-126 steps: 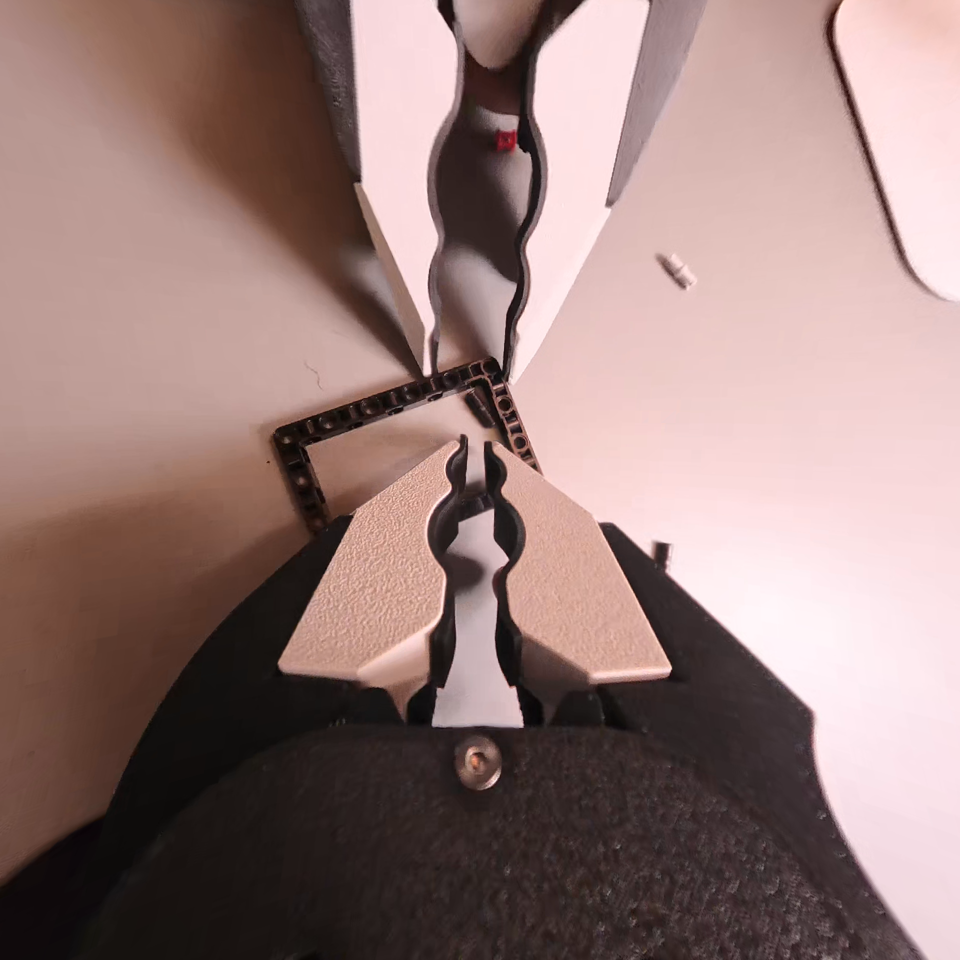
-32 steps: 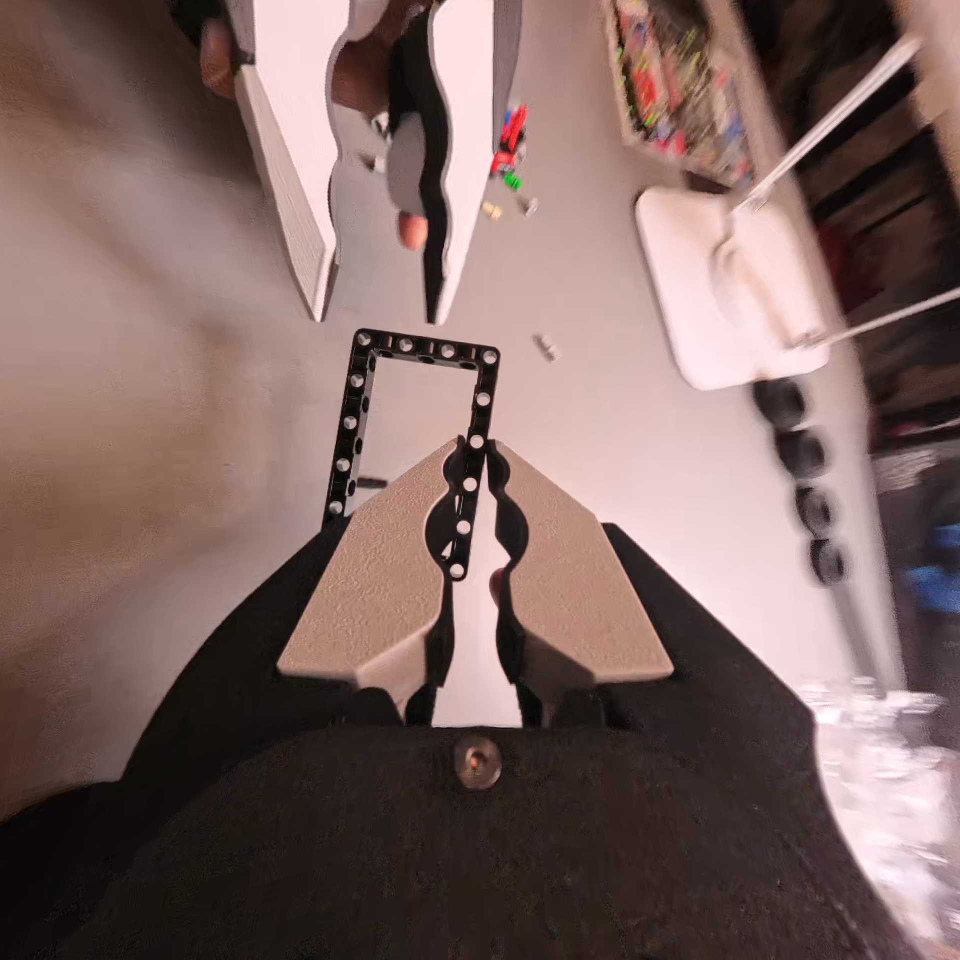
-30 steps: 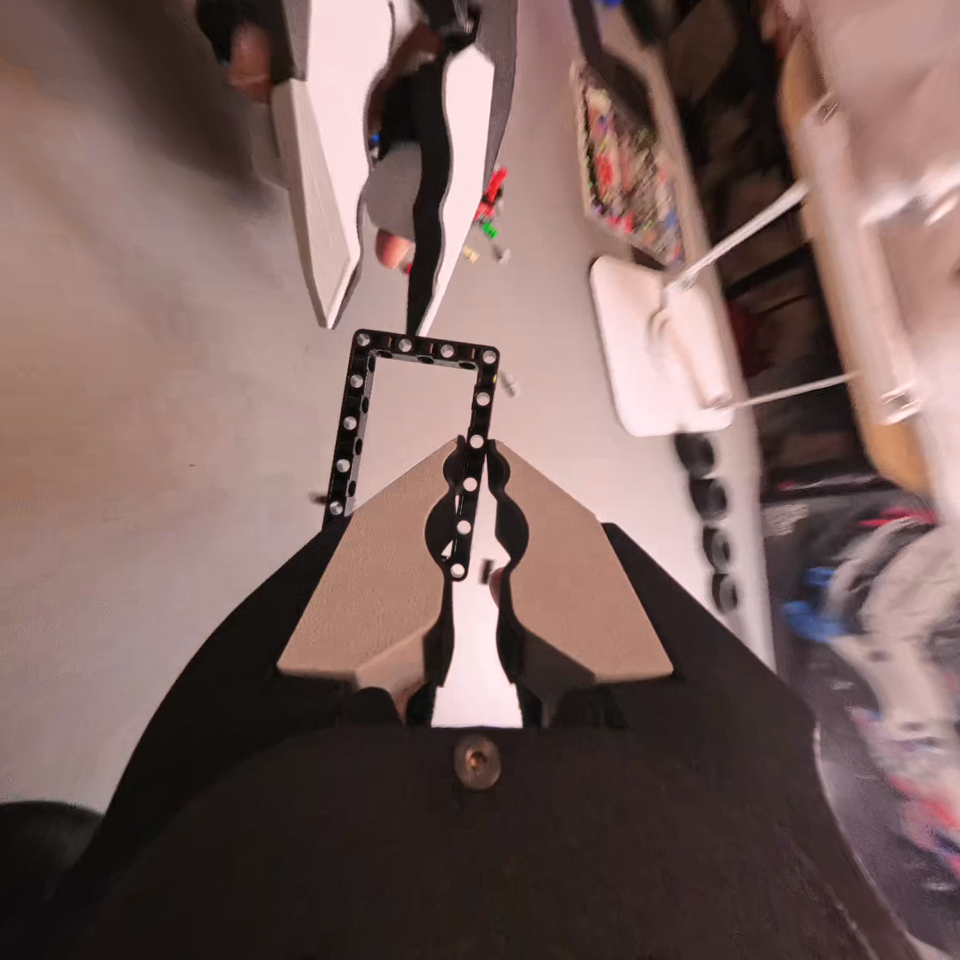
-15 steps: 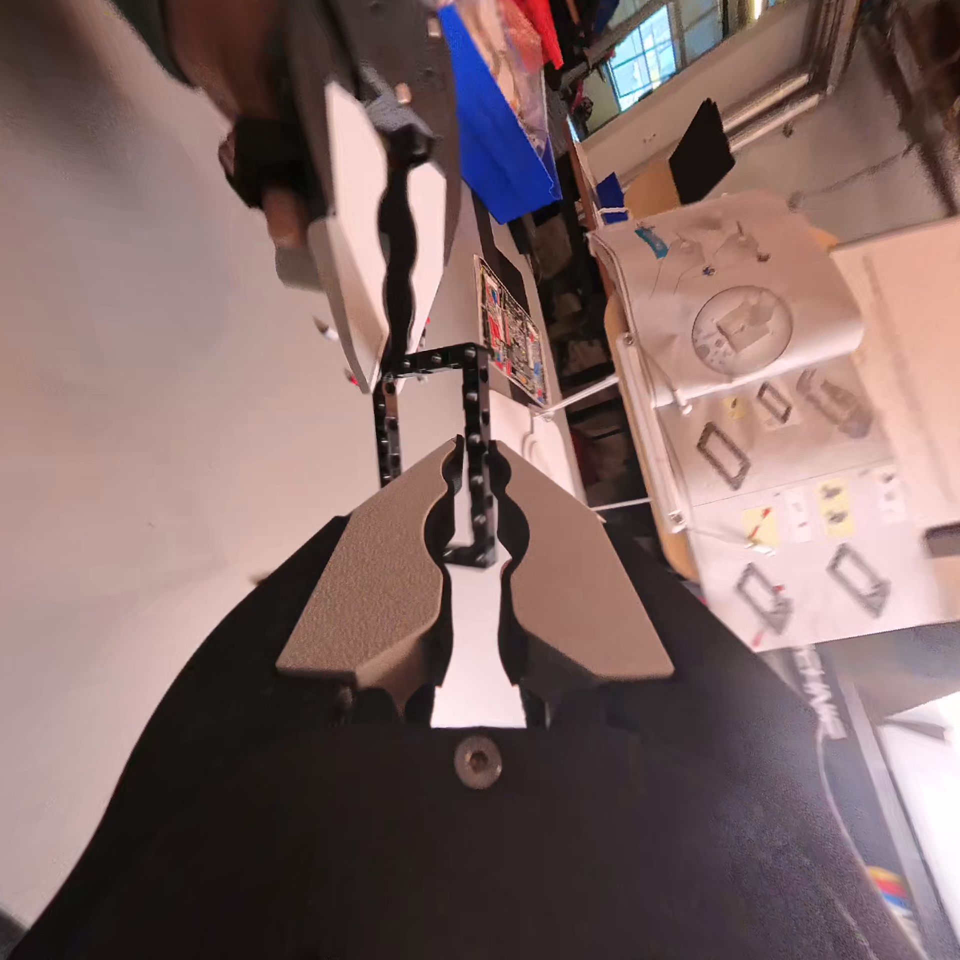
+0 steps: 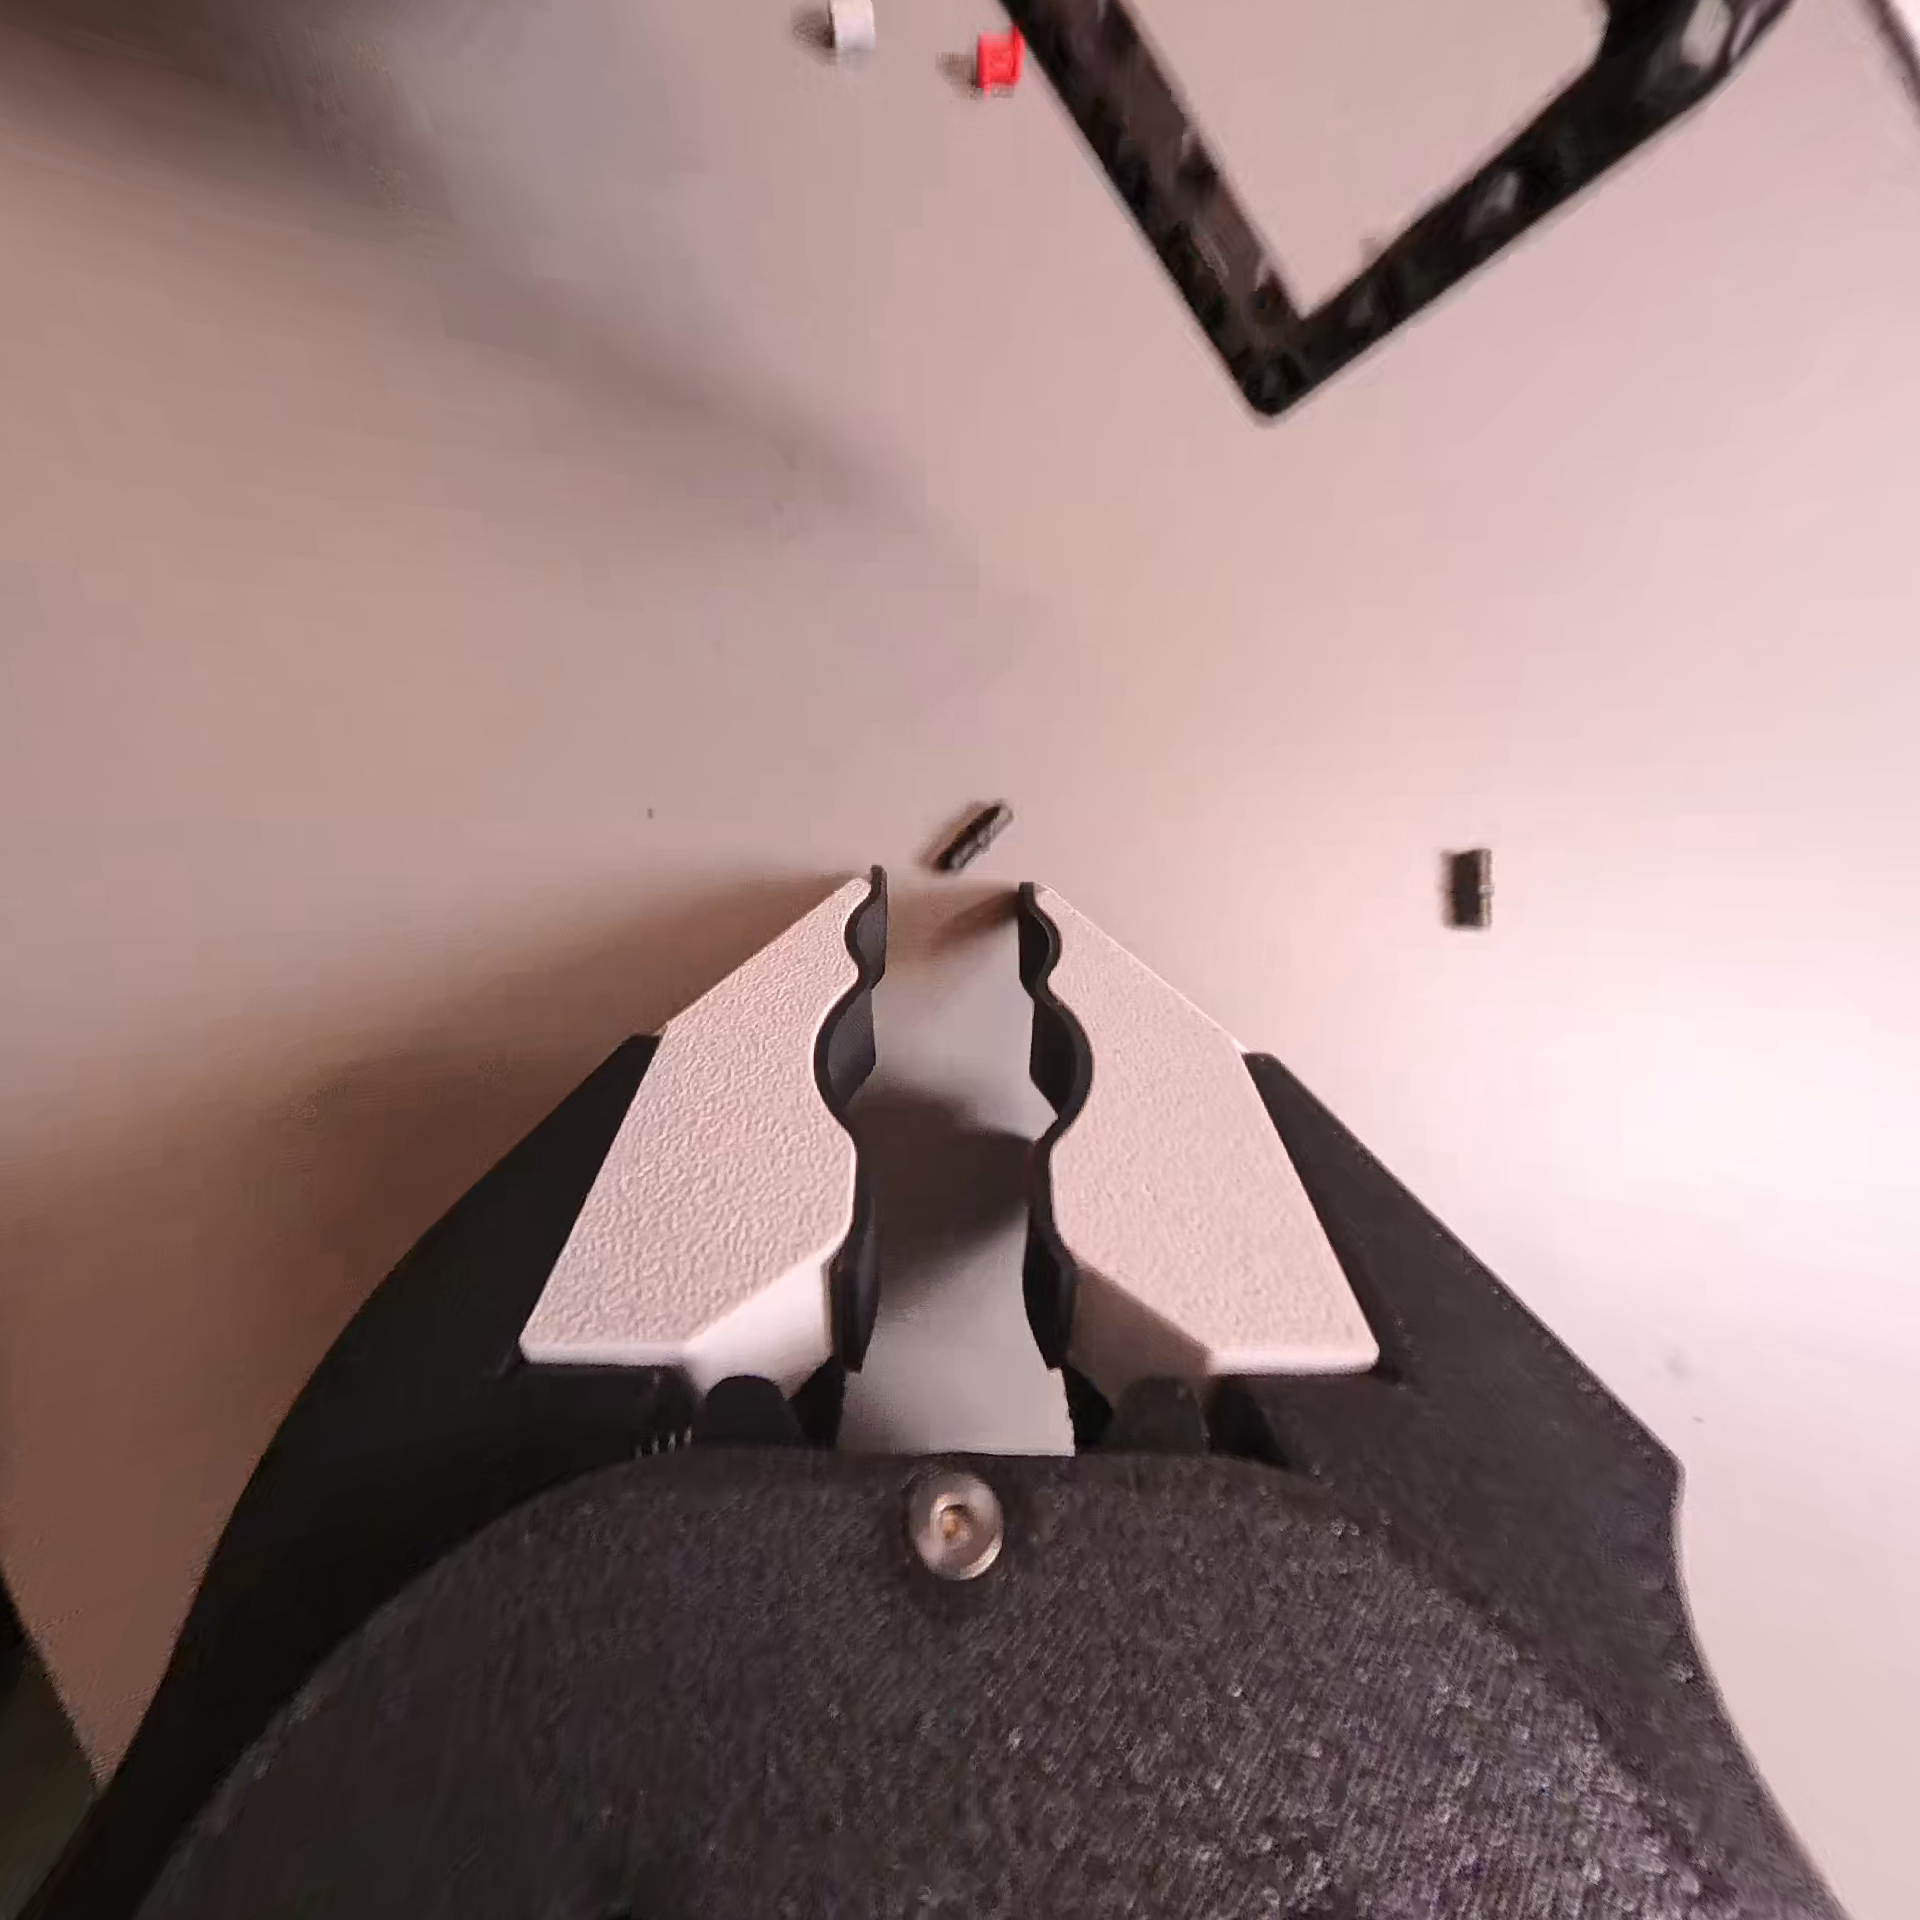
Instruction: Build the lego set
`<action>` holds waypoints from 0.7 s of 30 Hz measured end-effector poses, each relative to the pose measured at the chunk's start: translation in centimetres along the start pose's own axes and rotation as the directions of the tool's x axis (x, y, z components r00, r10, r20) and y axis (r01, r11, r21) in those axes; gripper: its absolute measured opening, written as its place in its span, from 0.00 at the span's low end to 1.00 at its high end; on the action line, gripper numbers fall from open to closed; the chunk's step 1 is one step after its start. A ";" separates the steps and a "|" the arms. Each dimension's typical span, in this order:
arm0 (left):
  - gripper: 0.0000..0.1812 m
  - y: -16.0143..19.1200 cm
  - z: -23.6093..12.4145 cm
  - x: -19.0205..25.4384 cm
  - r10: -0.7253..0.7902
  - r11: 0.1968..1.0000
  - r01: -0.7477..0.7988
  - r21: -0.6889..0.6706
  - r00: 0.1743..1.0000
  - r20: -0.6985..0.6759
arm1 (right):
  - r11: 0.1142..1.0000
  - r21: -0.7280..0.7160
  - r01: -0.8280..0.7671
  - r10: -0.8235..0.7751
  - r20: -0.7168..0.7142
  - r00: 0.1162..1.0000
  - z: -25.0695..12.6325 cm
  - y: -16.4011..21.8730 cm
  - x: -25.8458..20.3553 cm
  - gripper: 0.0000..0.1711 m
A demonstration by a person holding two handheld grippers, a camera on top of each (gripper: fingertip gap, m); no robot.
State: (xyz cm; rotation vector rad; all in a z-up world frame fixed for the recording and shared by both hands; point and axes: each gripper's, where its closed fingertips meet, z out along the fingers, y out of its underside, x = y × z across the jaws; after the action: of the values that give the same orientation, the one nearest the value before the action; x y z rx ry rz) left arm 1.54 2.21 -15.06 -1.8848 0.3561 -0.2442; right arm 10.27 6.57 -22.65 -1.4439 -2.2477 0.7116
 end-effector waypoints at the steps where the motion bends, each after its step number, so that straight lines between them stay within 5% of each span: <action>1: 0.03 0.3 0.1 -0.1 -0.031 0.999 0.031 -0.009 1.000 -0.003 | 1.000 -0.005 0.001 -0.001 0.001 1.000 0.1 -0.2 0.0 0.13; 8: 0.03 1.0 0.5 0.3 -0.084 0.996 0.083 -0.034 0.996 -0.040 | 0.999 -0.046 0.025 -0.025 0.005 1.000 0.4 -0.5 0.6 0.02; 21: 0.03 1.6 0.6 -0.1 -0.128 0.990 0.126 -0.061 0.992 -0.024 | 0.995 -0.009 -0.102 0.101 -0.023 0.995 0.5 -0.8 0.7 0.11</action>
State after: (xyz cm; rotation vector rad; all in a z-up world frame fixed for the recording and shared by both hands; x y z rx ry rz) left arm 1.49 2.27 -16.81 -1.9672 0.2651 -0.3492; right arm 9.11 6.82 -22.51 -1.5727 -2.1769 0.7122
